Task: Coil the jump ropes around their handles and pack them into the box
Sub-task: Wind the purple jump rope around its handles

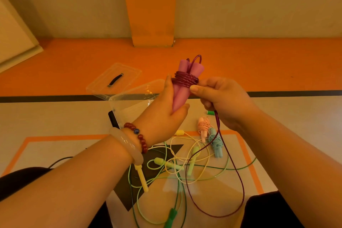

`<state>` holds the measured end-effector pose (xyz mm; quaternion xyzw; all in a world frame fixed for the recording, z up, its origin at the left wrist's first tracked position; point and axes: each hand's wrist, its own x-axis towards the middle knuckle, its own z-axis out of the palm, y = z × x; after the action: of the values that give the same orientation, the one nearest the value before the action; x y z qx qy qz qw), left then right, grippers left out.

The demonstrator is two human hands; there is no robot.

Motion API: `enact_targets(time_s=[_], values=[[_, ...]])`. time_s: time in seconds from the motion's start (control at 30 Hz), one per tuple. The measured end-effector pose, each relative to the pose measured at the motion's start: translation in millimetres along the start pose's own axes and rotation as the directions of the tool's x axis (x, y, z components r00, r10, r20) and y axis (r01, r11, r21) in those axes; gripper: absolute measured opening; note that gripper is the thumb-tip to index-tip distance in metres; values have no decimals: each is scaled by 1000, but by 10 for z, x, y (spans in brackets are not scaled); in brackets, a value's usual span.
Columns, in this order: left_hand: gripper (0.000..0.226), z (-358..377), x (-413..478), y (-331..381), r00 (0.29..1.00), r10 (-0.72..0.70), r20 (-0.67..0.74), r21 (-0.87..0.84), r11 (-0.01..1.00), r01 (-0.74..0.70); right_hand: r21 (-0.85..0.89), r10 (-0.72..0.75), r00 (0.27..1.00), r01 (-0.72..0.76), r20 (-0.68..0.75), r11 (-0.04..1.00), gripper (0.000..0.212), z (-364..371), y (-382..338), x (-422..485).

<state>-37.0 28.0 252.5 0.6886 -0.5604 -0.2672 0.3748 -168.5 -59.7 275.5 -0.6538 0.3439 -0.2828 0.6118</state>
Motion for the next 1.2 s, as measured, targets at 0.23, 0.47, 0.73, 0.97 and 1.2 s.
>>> enact_targets(time_s=[0.23,0.47,0.73,0.97,1.2], values=[[47,-82,-4,6,989,-83,124,-514,847,136,95,-58,991,47,124,994,11,-93,2,19],[26,-112,-63,115,969,-61,239,-747,626,224,136,-47,999,46,9,990,29,-61,59,49],[43,-273,-13,95,923,-105,371,-670,658,344,187,-93,980,60,176,981,28,-45,27,-12],[56,-225,-28,40,995,-62,84,-472,877,95,19,-55,998,55,18,998,15,24,20,7],[55,-83,-65,-3,999,35,-36,-320,946,-44,7,-29,999,29,-46,1000,23,102,50,5]])
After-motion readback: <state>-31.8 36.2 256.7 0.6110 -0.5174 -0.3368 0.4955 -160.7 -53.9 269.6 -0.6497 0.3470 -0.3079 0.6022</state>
